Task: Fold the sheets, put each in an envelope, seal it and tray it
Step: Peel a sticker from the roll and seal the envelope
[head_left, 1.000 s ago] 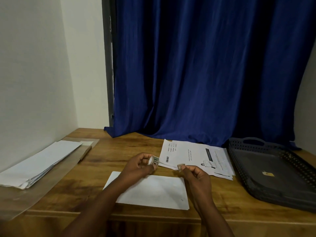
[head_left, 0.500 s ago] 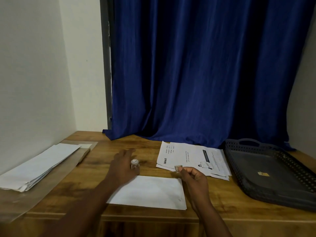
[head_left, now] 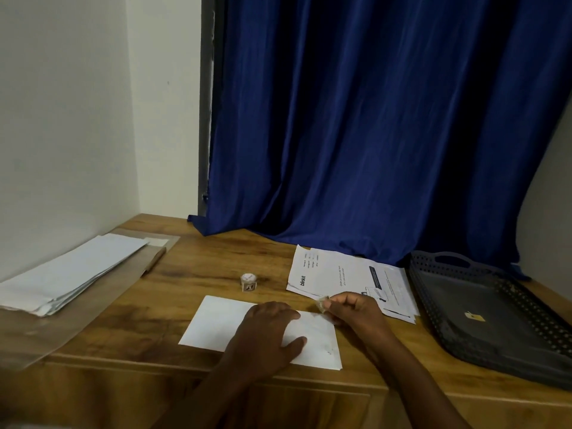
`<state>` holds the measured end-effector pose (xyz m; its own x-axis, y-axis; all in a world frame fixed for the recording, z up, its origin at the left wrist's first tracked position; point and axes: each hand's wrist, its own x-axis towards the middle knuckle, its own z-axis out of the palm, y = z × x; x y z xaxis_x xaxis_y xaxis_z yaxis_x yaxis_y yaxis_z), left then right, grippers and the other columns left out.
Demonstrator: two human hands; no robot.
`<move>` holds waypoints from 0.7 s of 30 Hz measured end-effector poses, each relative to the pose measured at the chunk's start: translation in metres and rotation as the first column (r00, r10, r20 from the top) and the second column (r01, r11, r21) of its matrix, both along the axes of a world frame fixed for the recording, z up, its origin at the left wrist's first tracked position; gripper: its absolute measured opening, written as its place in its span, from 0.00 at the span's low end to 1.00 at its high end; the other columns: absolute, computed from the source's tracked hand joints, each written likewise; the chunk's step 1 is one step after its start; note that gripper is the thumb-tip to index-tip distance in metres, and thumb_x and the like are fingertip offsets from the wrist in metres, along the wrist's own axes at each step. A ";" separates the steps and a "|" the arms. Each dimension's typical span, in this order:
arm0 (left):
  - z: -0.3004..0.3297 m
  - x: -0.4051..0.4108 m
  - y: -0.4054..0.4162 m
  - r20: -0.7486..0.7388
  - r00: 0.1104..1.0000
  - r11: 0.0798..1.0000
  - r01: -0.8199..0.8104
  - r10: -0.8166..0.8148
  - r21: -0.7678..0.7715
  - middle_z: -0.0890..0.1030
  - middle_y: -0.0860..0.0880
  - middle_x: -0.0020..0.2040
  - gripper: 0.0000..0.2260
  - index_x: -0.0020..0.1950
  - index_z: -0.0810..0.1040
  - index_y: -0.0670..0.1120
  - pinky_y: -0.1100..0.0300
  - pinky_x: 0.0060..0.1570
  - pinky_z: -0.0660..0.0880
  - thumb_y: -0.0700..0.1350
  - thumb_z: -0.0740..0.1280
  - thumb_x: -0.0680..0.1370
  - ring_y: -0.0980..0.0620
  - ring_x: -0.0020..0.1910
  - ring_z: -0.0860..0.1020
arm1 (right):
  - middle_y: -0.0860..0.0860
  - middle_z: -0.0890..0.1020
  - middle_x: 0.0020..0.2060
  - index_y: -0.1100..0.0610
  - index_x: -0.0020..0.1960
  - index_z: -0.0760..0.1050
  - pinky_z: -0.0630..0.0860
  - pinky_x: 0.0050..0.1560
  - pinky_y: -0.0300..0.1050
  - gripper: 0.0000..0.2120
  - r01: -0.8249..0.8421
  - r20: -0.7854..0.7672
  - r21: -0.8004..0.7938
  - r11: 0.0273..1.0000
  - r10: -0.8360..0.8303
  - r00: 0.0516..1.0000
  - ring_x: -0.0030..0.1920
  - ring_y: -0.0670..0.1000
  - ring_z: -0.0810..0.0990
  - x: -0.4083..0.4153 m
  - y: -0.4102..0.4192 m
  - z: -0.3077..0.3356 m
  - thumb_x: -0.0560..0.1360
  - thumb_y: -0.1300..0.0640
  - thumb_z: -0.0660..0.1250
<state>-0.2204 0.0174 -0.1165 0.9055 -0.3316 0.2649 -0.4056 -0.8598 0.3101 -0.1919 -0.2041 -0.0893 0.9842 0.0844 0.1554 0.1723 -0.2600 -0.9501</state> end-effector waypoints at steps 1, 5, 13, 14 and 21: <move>-0.001 0.001 0.000 0.003 1.000 1.000 -0.002 0.002 -0.007 0.66 0.58 0.77 0.26 0.76 0.67 0.58 0.54 0.76 0.55 0.67 0.59 0.79 0.56 0.76 0.62 | 0.51 0.87 0.41 0.53 0.44 0.87 0.79 0.46 0.44 0.05 -0.037 -0.023 -0.076 0.996 0.035 0.999 0.44 0.54 0.83 0.005 -0.002 0.004 0.75 0.52 0.75; -0.003 0.003 0.001 0.014 1.000 1.000 -0.002 0.002 -0.010 0.67 0.58 0.77 0.27 0.75 0.67 0.58 0.53 0.76 0.56 0.67 0.59 0.79 0.56 0.75 0.63 | 0.50 0.87 0.43 0.50 0.44 0.87 0.77 0.44 0.50 0.04 -0.183 -0.092 -0.359 0.915 0.161 0.983 0.47 0.58 0.85 0.024 -0.001 0.015 0.74 0.50 0.76; -0.007 0.005 0.000 0.027 0.999 0.999 0.030 -0.029 -0.035 0.67 0.58 0.76 0.25 0.74 0.66 0.60 0.52 0.76 0.58 0.66 0.59 0.79 0.56 0.75 0.63 | 0.44 0.86 0.40 0.48 0.41 0.86 0.79 0.45 0.39 0.04 -0.221 -0.136 -0.632 0.743 0.174 0.975 0.45 0.47 0.84 0.042 0.009 0.021 0.74 0.50 0.76; -0.007 0.005 -0.001 0.026 0.999 0.999 0.035 -0.035 -0.032 0.66 0.58 0.77 0.25 0.74 0.66 0.60 0.51 0.76 0.59 0.66 0.59 0.79 0.55 0.75 0.63 | 0.44 0.86 0.40 0.49 0.42 0.86 0.79 0.45 0.38 0.03 -0.223 -0.135 -0.642 0.734 0.179 0.975 0.45 0.47 0.84 0.042 0.010 0.021 0.74 0.51 0.75; -0.006 0.004 0.000 -0.005 0.997 0.997 0.079 -0.079 0.019 0.64 0.57 0.79 0.22 0.75 0.65 0.66 0.45 0.78 0.55 0.65 0.57 0.81 0.54 0.77 0.59 | 0.45 0.87 0.42 0.48 0.43 0.86 0.81 0.50 0.43 0.02 -0.243 -0.150 -0.653 0.717 0.192 0.970 0.47 0.48 0.84 0.039 0.013 0.022 0.74 0.53 0.76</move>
